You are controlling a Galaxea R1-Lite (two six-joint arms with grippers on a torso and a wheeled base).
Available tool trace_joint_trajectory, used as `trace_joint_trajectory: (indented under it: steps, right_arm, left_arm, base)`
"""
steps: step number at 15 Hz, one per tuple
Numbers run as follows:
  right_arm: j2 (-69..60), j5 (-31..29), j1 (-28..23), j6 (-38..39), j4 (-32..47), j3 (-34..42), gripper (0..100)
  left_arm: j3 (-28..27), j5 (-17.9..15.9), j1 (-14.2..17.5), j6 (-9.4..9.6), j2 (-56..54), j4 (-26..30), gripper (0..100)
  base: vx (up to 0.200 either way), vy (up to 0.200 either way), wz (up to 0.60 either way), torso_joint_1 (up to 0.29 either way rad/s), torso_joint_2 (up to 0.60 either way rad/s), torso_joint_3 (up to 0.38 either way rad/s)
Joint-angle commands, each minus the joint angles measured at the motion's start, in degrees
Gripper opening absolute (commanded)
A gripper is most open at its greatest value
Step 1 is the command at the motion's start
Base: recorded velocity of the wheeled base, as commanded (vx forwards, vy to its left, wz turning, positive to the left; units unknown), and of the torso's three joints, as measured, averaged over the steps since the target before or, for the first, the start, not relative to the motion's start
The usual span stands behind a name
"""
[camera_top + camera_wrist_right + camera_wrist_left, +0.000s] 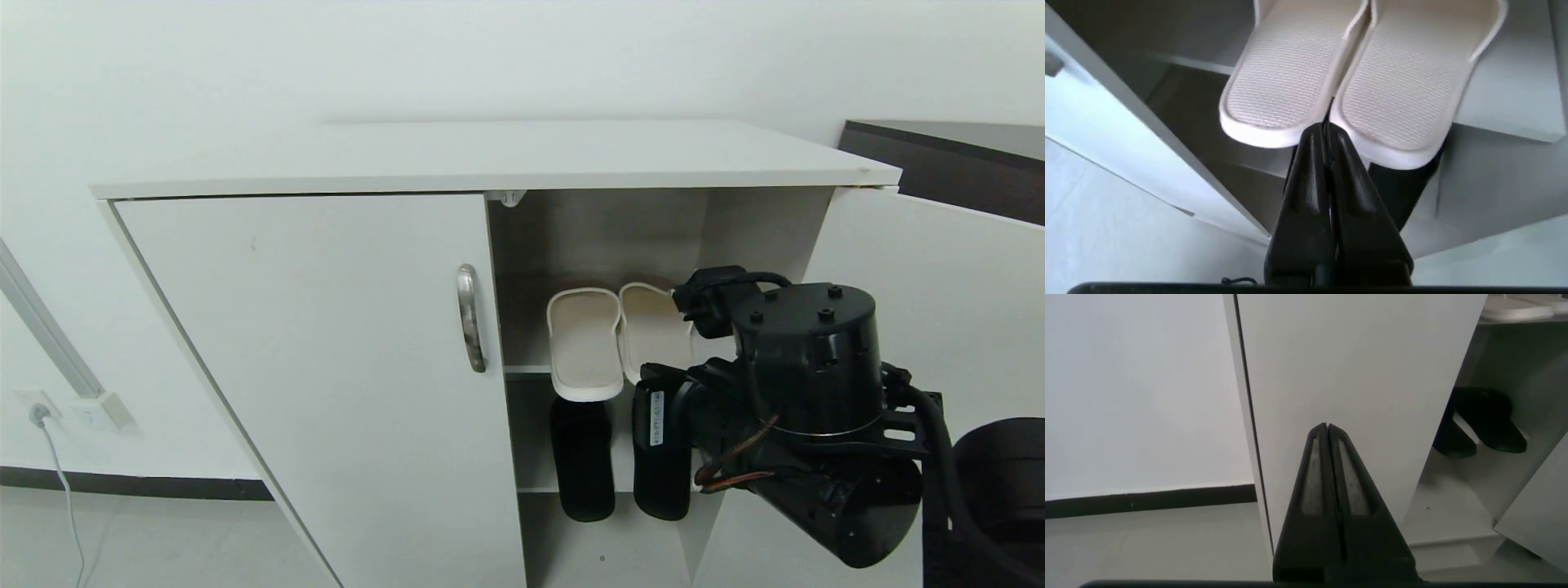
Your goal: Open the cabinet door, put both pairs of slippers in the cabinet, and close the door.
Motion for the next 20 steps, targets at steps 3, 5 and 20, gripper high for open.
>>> trace_joint_trajectory:
  steps: [3, 5, 20]
  right_arm:
    - [0.4, -0.2, 0.5, 0.0, -0.1, 0.9, 0]
    - [0.6, -0.2, 0.4, 0.0, -0.1, 1.4, 0]
    - [1.9, -0.5, 1.3, -0.2, -3.0, 3.6, 0]
  left_arm:
    - [0.0, 0.0, 0.1, 0.14, 0.1, 0.0, 0]
    - [0.0, 0.0, 0.0, 0.23, 0.1, 0.0, 0]
    - [0.0, 0.0, 0.0, -0.21, 0.1, 0.0, 0]
  base:
    - [0.0, 0.0, 0.0, 0.0, 0.0, 0.0]
    - [0.0, 0.0, 0.0, 0.0, 0.0, 0.0]
    - [-0.12, 0.0, 0.0, 0.002, 0.0, 0.001]
